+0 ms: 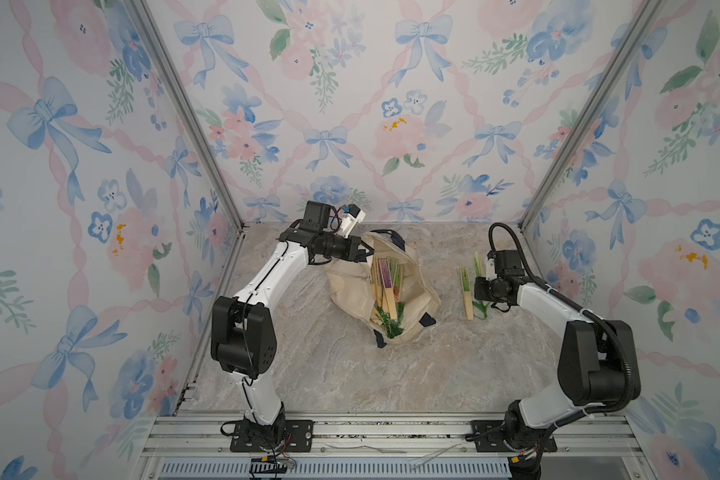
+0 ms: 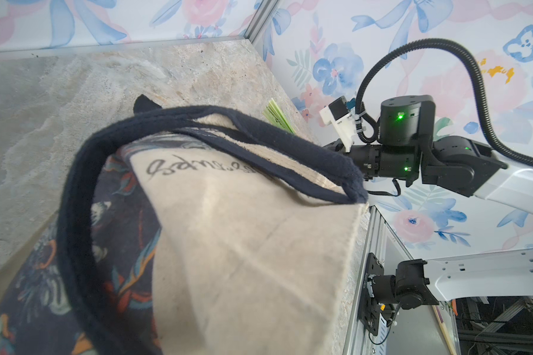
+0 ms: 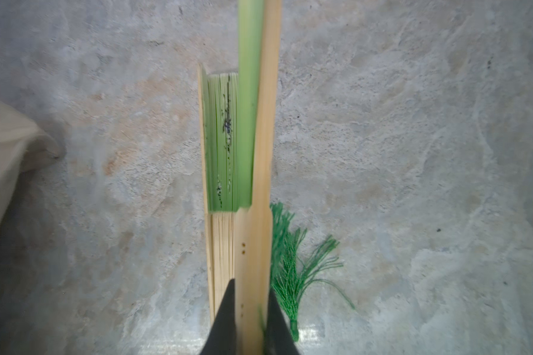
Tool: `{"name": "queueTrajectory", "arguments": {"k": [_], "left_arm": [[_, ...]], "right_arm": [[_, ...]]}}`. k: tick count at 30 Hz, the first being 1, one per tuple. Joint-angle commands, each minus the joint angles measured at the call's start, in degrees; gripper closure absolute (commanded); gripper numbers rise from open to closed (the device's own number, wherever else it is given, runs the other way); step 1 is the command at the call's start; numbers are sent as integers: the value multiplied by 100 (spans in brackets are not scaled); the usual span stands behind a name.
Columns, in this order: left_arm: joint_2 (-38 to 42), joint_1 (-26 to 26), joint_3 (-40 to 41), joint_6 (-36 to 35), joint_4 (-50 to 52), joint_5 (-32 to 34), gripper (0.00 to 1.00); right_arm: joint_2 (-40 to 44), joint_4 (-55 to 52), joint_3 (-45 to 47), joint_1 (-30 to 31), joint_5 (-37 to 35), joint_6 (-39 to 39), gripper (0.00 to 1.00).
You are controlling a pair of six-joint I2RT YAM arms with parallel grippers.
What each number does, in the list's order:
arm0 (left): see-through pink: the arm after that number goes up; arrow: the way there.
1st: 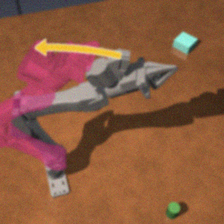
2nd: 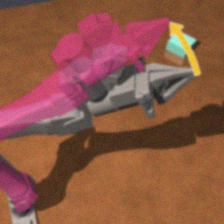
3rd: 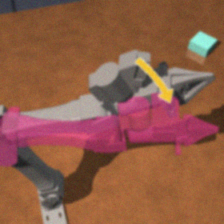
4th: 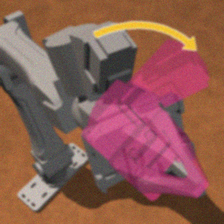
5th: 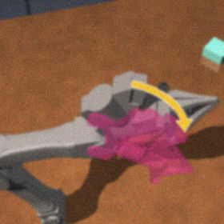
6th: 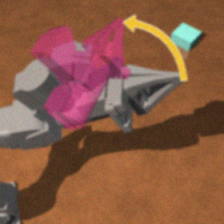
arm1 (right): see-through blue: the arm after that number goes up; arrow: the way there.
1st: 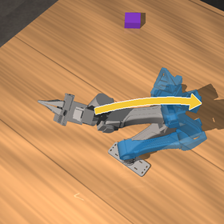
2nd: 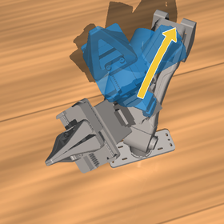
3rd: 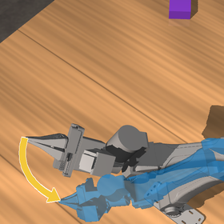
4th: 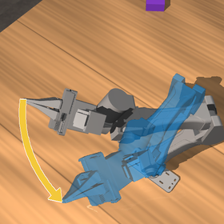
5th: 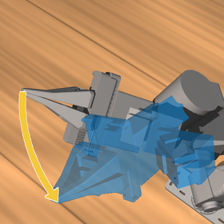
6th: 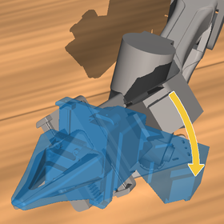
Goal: Take out the folding fans from the tote bags
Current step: Place the folding fan at the center of the board.
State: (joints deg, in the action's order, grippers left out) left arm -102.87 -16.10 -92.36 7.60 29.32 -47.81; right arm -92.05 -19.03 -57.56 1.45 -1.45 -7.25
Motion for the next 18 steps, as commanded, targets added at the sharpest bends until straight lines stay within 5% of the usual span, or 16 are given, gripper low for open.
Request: {"name": "queueTrajectory", "arguments": {"k": [1,10,14,18], "left_arm": [[20,-23,16,-65,-162,-176,100],[100,-24,23,-48,-159,-158,100],[92,-27,-46,-39,-160,-285,100],[78,-42,-78,-31,-156,-203,100]], "right_arm": [[-243,-252,-252,-67,-215,65,92],[-324,-625,-395,-90,-321,242,35],[515,-689,-262,-85,115,363,26],[1695,-319,137,-84,1518,349,25]]}}
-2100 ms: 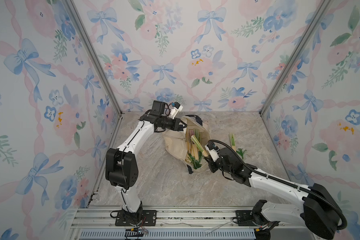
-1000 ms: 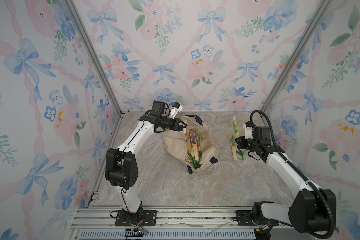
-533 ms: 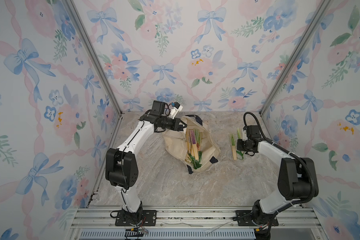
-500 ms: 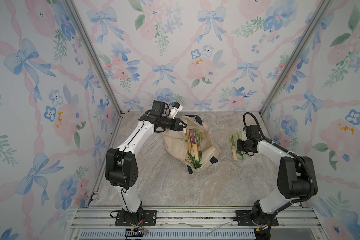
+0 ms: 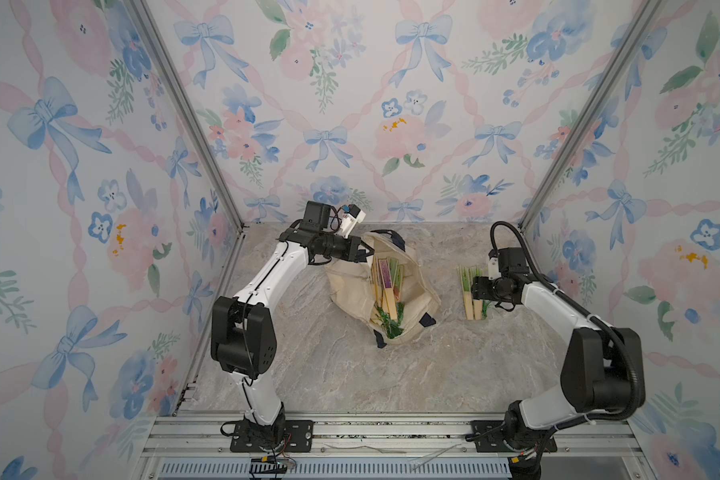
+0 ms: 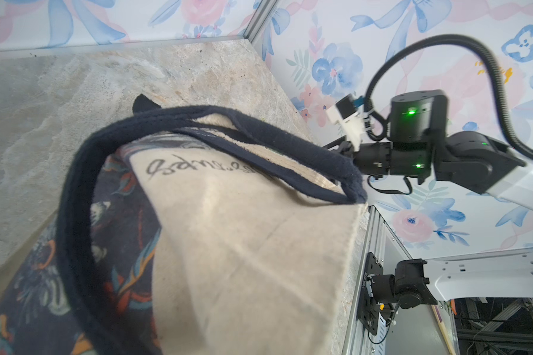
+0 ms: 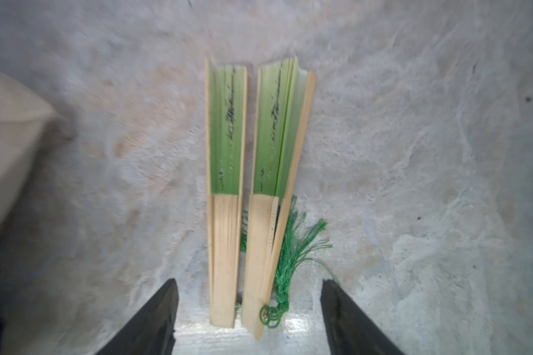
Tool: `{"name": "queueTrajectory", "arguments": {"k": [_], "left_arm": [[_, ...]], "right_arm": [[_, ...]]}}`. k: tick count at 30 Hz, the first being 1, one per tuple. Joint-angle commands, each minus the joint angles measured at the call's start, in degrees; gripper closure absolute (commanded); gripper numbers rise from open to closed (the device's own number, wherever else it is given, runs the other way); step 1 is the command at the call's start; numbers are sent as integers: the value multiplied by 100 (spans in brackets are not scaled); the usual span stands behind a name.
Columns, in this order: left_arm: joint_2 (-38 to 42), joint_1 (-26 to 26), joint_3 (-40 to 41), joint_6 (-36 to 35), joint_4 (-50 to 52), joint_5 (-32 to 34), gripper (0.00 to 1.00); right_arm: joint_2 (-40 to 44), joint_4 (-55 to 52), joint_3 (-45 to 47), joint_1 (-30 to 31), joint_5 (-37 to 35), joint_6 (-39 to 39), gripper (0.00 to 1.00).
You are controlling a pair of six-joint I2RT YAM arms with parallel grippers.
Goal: Take out the folding fans from the tote bags
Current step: Place the folding fan at the center of the board, then pick up the folding fan from the canvas bag.
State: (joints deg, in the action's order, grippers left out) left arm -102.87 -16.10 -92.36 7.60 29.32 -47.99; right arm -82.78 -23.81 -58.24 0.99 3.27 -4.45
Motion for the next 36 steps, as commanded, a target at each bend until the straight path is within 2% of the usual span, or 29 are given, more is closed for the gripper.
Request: {"name": "queueTrajectory", "arguments": {"k": [1,5,7,9,10,14,18,21,24,36], "left_arm": [[63,-37,-80,-25,-163,-188,100],[23,-53,-93,-4,-157,-172,100],[8,-56,-91,-4,-161,-141,100],[12,-68,-81,-10,-156,-72,100],[10,-69,-67,-12,-158,-38,100],[-5,-62,-91,5,-159,-7,100],[-42,-73,-157,49,-161,-22,100],[-67,-75,-193,92,-160,-35,100],[-80,-87,-219,119,-162,-44,100],[-111,-117,-279,155,-156,-53,100]], "right_arm": [[1050,318,333,-38,1416,18,24],[2146,1332,905,8,2971,-588,23],[2552,1876,1183,143,3252,-974,21],[2886,2314,1423,483,3153,-1244,19],[2999,2434,1500,710,3053,-1255,19],[3221,2604,1705,2124,1788,-760,20],[2817,2940,1813,3290,671,-482,21],[2283,3117,1822,3972,-523,-323,24],[1605,3096,1671,4282,-1172,-295,28],[-678,2940,708,4445,-1658,-647,29]]}}
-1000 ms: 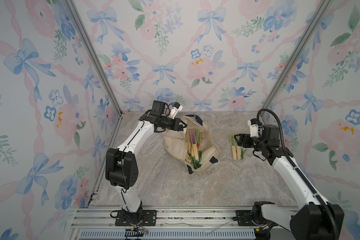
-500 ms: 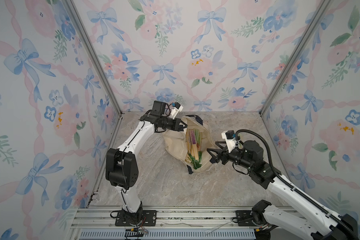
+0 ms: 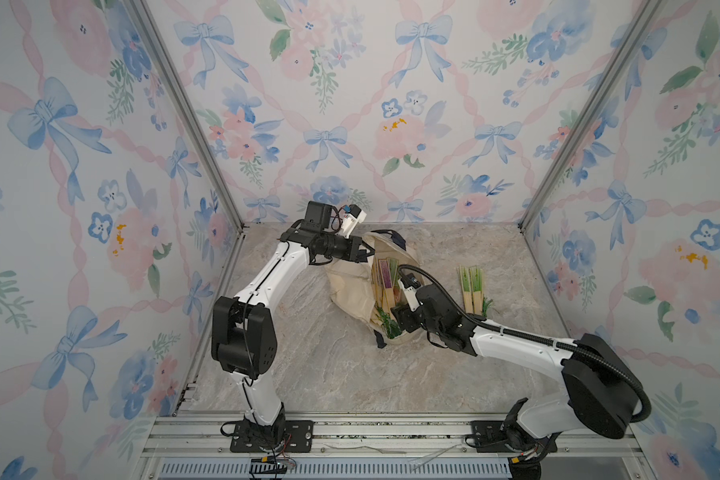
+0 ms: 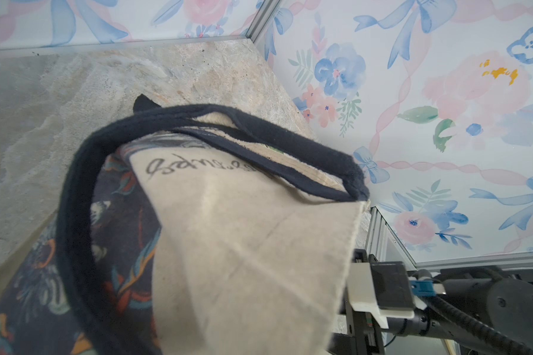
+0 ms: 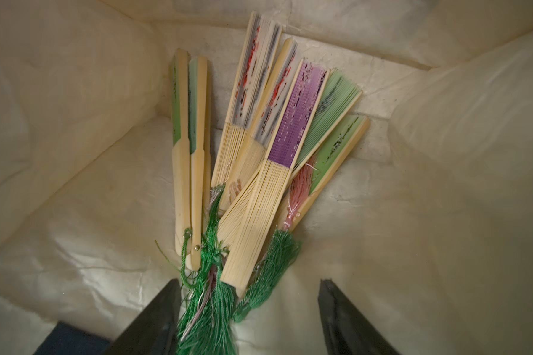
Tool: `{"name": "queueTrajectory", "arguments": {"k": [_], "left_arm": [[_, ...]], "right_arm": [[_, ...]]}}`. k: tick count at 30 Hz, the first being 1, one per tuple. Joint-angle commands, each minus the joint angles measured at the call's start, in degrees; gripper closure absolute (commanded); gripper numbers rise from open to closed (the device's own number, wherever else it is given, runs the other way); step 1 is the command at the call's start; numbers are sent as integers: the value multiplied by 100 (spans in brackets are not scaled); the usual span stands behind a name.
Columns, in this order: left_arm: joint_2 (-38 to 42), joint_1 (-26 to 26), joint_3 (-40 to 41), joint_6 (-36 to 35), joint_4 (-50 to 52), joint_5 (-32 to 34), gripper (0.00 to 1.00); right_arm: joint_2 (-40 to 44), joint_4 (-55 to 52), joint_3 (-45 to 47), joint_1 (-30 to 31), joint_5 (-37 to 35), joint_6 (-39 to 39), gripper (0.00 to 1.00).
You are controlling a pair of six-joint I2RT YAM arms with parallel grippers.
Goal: Take out the folding fans from the tote bags
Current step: Pick up the folding fan from the canvas bag.
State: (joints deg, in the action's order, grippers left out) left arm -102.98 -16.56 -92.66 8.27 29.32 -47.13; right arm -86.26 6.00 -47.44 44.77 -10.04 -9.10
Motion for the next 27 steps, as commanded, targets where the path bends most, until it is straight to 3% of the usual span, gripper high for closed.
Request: {"name": "queueTrajectory", "arguments": {"k": [1,9,18,27], "left_arm": [[-107,-70,-262,91,-156,-138,100],[-92,-82,-264,78,-158,-191,100],[-107,-84,-235,60,-160,-183,100],[-122,-83,-264,62,-160,-184,100]], "right_arm": [[-484,-38,-459,61,-340,-200,29],[-1564,-348,-1323,-112,-401,-265,28],[-2055,-329,-1587,-410,-266,-465,29],[-2180,-17,-1554,-536,326,-568,31]]}}
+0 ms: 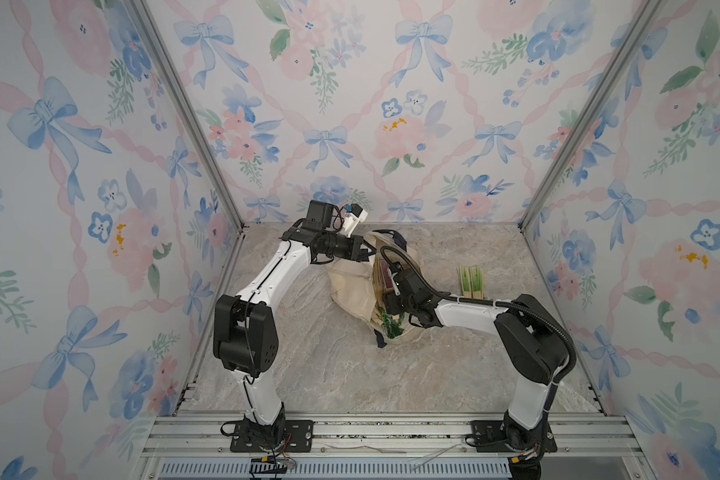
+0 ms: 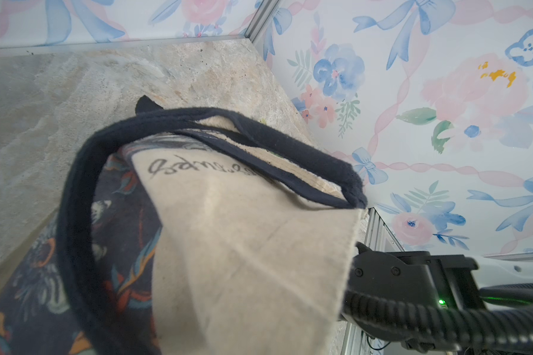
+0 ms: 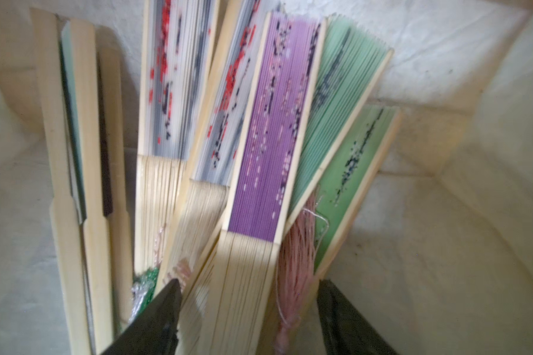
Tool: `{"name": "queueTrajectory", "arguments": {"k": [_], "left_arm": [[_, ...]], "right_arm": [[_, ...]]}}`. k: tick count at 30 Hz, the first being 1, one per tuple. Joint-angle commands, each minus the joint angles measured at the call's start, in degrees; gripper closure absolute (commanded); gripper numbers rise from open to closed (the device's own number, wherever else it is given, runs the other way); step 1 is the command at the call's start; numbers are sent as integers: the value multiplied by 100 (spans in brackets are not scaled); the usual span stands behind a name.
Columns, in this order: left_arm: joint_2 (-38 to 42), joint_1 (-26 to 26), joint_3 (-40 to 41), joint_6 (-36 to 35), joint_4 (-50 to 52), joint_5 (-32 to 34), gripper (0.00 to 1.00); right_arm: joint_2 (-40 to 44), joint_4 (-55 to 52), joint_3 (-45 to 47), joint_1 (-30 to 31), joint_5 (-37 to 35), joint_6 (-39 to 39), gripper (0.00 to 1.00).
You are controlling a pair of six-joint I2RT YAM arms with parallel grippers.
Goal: Take out the folding fans from the tote bags
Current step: Pick up the folding fan from the canvas bag.
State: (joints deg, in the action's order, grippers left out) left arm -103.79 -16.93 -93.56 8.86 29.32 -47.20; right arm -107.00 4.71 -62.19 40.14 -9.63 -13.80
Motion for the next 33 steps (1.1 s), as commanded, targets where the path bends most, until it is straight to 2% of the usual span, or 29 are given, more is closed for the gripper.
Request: {"name": "queueTrajectory", "arguments": {"k": [1,7,15,33], "left_arm": [[-38,-43,-173,5,-155,-176,100],[-11,-50,-102,10,-157,-160,100],[9,-74,-97,1,-155,-167,100],[15,-82,-74,-1,-160,-158,100]], "right_arm": [[-108,133,-85,-72,330,-98,32],[-110,187,-59,-69,495,-146,39],[-99,215,-44,-77,515,-164,53],[-55,263,32,-108,567,-164,69]]}}
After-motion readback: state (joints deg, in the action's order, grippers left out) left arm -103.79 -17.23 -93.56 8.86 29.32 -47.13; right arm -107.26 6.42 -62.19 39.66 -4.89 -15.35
